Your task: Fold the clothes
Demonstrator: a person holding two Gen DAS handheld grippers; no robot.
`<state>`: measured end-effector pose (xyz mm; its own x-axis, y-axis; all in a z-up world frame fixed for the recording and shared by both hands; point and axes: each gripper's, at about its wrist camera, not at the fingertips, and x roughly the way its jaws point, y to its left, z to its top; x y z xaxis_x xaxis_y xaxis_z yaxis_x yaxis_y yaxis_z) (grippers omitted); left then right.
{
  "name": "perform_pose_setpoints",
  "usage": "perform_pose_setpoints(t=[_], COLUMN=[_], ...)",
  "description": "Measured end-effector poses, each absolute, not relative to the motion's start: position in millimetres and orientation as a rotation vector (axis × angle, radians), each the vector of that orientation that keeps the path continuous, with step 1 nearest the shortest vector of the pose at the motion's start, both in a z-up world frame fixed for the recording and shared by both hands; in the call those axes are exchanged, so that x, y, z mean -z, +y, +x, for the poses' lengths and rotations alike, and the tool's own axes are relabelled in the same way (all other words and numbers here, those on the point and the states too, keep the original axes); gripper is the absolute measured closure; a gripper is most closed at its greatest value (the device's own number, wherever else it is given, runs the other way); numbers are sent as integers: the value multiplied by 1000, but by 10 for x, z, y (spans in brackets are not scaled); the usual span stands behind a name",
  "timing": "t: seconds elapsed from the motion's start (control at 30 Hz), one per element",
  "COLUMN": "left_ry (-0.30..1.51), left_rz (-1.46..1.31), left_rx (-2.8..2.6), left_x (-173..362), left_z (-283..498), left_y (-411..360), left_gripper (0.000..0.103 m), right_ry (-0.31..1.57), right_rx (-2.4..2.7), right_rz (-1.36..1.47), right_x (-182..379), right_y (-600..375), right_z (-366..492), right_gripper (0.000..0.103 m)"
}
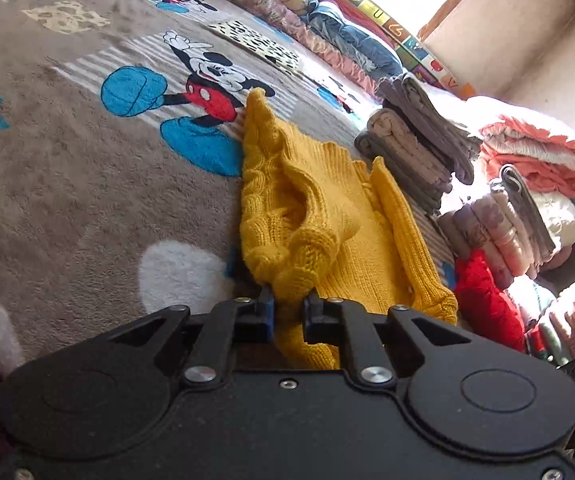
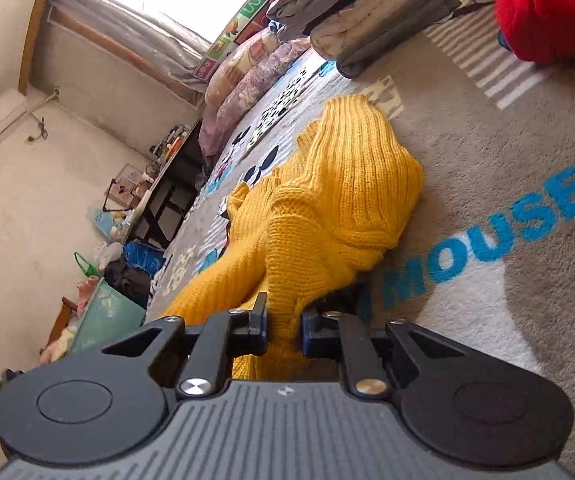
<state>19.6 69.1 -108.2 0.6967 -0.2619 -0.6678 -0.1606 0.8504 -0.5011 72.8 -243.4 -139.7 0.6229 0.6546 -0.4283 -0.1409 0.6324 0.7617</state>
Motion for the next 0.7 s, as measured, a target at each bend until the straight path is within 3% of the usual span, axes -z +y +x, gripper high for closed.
perform_pose_setpoints(t=[0.13,0.2,0.27,0.33,0.4,0.47,0.57,0.7], left_ry=[869,854,851,845,823,780,723,691], left_rz=[-564,-572,-553,-536,-528,-501,-435,-375], left_rx=[67,72,73,76,76,65,37,28], left_x=[1246,1191,1176,1148,1095,1003,876,796], left_z=[166,176,187,168,129,95,69,104], left_y=[726,704,647,612,603,596,588,614], left_gripper=[93,85,83,81,62,47,47,47], right_ry=[929,907,862,827,803,769,687,608], right_rx=[-448,-448,-441,-437,-431,-427,-426,-433], right_rz=[681,713,662,644,643,632,579,494], right_x=[1731,1728,1585,1528,1513,1478,1389,1290], right_y=[-2383,-2435,-2439,-2453,-2472,-2492,-2556,-2566], right_z=[690,613,539,485,479,475,464,519], right_gripper=[87,81,65,62,62,55,47,45])
